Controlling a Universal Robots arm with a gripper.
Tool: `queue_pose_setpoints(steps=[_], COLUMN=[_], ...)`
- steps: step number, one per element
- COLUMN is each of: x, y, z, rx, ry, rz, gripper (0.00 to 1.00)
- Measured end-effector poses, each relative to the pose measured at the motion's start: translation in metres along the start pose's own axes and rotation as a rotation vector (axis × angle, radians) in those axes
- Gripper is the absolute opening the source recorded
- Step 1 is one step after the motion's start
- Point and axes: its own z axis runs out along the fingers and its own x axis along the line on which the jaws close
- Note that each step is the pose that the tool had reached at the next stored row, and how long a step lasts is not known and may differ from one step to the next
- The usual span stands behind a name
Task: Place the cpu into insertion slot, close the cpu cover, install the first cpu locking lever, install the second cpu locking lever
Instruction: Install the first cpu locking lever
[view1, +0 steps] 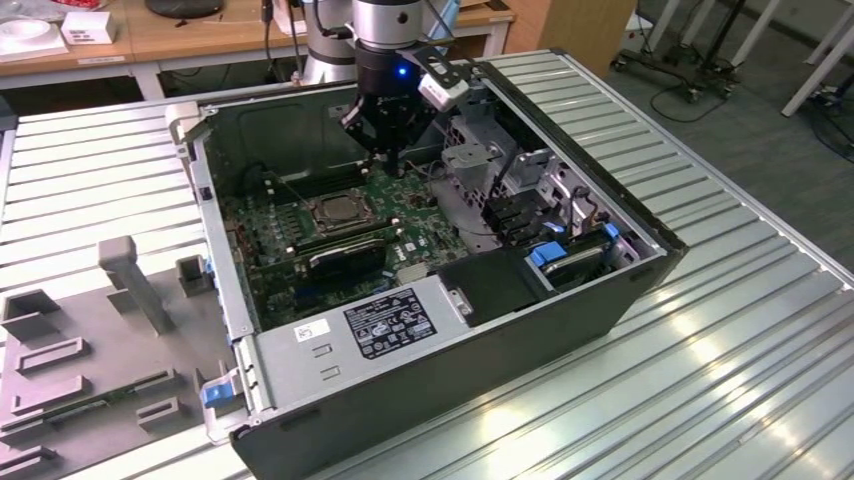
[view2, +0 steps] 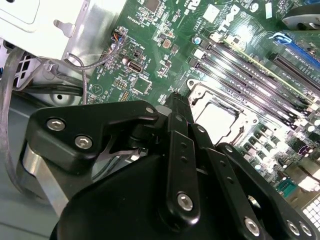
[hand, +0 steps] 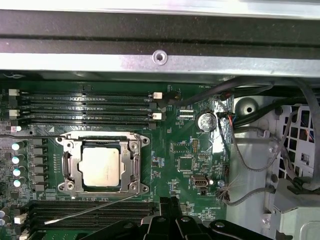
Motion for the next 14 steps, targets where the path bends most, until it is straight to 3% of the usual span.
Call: queue_pose_setpoints(steps=[14], x=[0.0000], y=[0.0000], z=[0.0000], rx=[0.0099], ry=[-0.0025], rz=[0.000], gripper=[0.11])
